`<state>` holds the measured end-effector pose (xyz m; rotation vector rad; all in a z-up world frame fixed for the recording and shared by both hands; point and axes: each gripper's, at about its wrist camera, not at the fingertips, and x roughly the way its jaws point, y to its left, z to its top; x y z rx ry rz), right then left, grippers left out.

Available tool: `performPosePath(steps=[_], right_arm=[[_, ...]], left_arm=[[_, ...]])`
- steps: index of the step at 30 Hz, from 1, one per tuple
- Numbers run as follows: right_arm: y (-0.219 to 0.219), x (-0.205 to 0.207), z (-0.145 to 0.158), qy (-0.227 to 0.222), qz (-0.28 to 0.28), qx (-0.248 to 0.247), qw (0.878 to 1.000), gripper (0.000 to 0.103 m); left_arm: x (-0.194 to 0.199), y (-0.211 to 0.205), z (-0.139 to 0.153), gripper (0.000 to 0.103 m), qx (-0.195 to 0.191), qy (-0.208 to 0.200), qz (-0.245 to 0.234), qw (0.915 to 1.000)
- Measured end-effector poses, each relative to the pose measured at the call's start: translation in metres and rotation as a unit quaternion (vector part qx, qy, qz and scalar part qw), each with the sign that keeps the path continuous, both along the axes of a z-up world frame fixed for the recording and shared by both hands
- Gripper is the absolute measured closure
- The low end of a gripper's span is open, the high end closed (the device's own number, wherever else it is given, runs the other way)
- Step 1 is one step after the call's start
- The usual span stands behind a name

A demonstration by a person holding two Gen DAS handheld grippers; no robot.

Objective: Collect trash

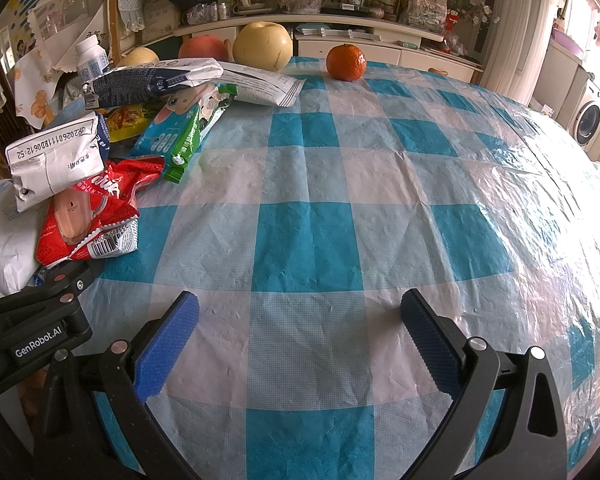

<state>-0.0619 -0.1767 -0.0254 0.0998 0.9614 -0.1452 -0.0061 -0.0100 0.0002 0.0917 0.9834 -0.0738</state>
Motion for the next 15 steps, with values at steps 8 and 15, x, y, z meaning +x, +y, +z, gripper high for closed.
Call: performPosePath(steps=[8, 15], right_arm=[[0.0000, 0.0000, 0.0000, 0.000, 0.000, 0.000, 1.000, 0.004], [-0.0002, -0.0001, 0.0000, 0.000, 0.000, 0.000, 1.000, 0.004]], left_arm=[[0.0001, -0.0002, -0.0001, 0.004, -0.001, 0.000, 0.000, 1.0000], [-0.0001, 0.0008, 0.0012, 0.004, -0.001, 0.000, 0.000, 1.0000]])
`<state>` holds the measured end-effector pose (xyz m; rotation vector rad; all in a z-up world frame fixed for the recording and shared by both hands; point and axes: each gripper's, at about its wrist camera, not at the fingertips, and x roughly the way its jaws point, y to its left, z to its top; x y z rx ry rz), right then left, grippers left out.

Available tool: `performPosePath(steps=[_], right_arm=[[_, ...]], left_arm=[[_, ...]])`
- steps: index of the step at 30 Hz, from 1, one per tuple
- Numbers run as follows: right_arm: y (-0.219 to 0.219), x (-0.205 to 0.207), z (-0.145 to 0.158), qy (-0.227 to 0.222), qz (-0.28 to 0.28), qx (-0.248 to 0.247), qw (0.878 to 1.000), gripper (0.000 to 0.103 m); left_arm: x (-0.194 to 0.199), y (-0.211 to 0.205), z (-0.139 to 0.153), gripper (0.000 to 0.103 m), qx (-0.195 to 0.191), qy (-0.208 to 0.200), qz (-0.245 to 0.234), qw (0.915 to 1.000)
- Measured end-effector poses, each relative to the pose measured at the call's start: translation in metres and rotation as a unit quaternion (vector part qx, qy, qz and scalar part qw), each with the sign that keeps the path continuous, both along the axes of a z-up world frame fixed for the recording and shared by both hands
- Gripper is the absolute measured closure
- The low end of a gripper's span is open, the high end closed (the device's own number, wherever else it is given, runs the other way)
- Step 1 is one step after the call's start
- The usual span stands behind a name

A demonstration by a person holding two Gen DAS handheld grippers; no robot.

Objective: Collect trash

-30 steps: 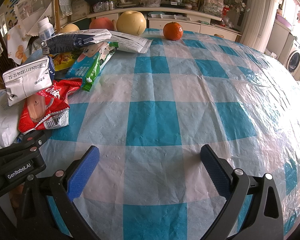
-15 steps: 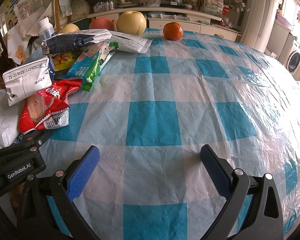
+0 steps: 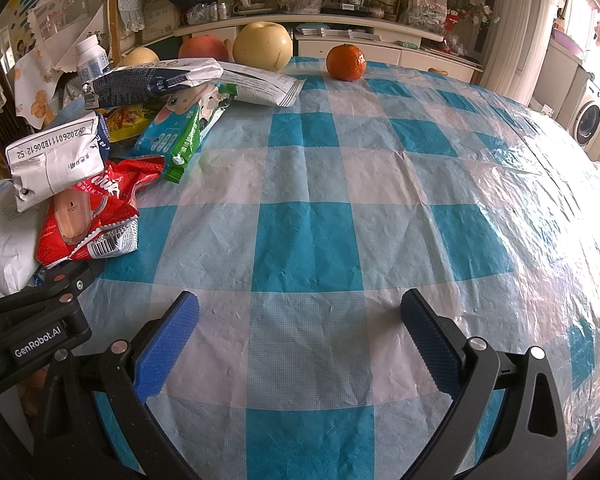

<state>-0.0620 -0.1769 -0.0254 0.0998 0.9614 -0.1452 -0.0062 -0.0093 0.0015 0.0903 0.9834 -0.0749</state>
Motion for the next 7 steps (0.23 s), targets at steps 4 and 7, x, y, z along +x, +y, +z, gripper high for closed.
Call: performPosePath(steps=[4, 7], right_arm=[[0.0002, 0.0001, 0.0000, 0.000, 0.000, 0.000, 1.000, 0.004], [0.0002, 0.0001, 0.0000, 0.000, 0.000, 0.000, 1.000, 0.004]], left_arm=[[0.0000, 0.0001, -0.0001, 0.004, 0.000, 0.000, 0.000, 1.0000], [0.0000, 0.0001, -0.0001, 0.004, 0.000, 0.000, 0.000, 1.0000]])
